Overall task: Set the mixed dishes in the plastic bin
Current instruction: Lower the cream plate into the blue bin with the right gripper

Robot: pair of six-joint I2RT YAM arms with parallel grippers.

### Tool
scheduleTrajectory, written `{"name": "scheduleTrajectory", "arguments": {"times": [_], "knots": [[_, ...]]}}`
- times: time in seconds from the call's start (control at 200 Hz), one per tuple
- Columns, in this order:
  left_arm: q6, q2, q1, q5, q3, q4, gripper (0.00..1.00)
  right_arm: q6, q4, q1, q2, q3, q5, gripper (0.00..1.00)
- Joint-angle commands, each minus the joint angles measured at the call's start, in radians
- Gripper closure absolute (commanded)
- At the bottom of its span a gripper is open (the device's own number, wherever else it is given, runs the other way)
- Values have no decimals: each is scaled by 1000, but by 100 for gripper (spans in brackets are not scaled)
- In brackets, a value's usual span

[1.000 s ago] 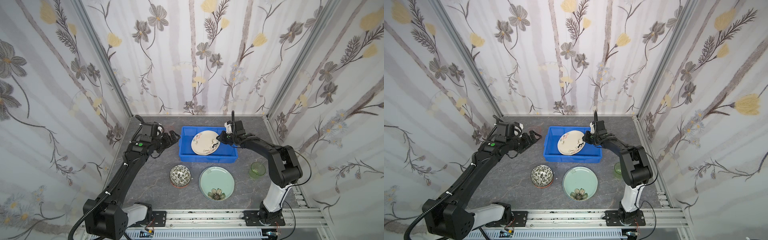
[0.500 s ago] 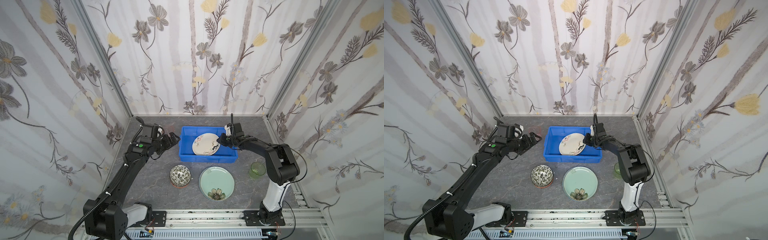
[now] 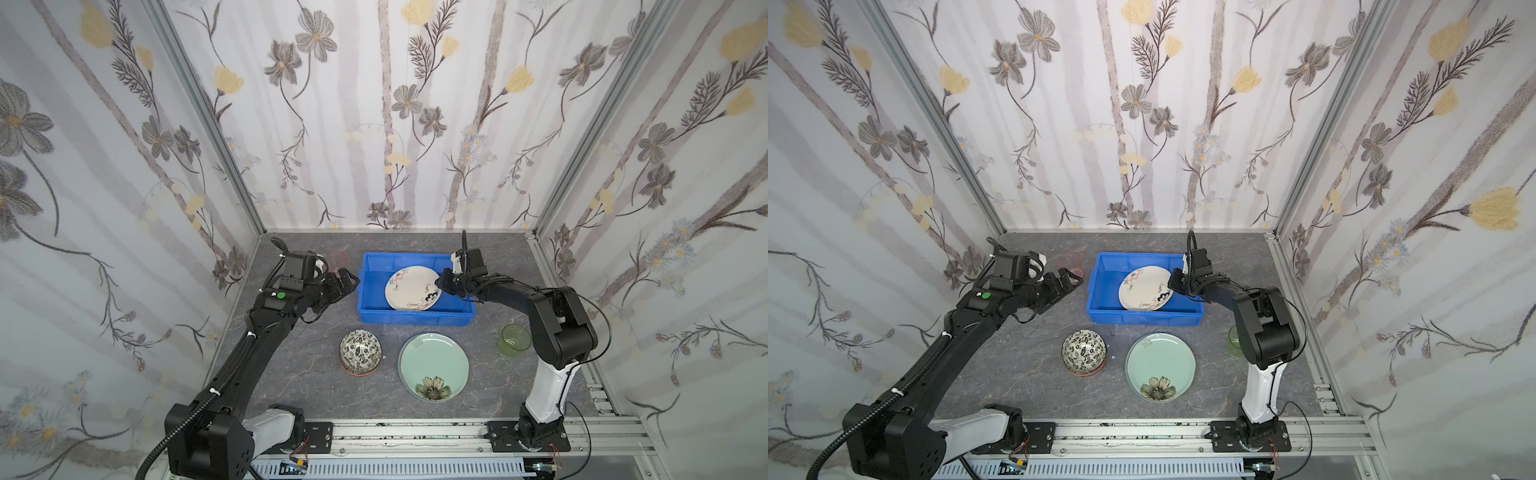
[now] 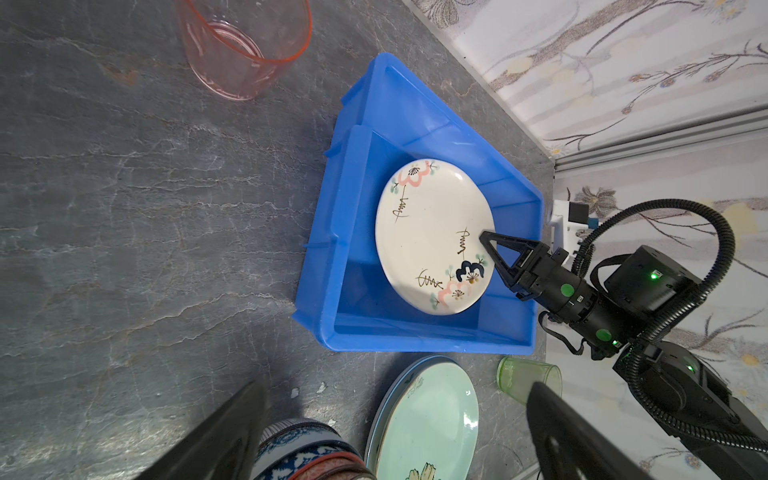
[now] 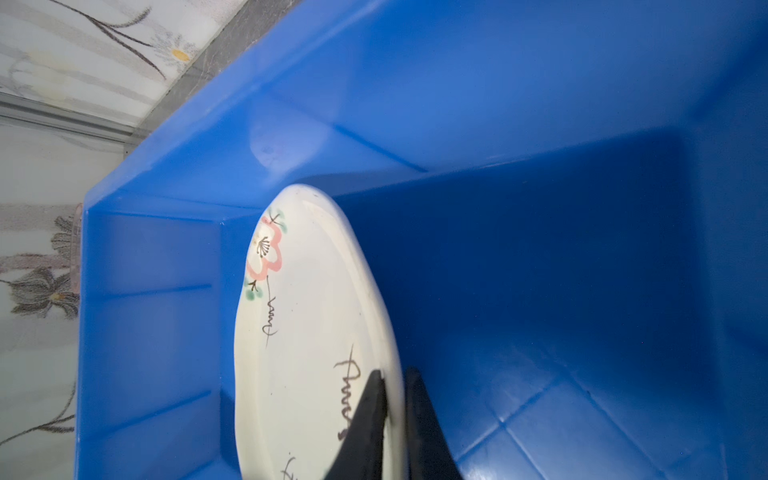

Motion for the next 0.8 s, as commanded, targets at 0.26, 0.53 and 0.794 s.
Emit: {"name": "scheduleTrajectory", "arguments": {"times": [0.26, 0.53, 0.794], "knots": [[-8, -34, 2, -7, -33, 8, 0, 7, 38, 0, 14, -11, 66, 80], [-13, -50, 3, -11, -46, 8, 0, 6, 28, 2, 11, -7, 91, 73], [-15, -60, 1, -11, -58, 9, 0, 2, 17, 4, 4, 1, 125, 64]]}}
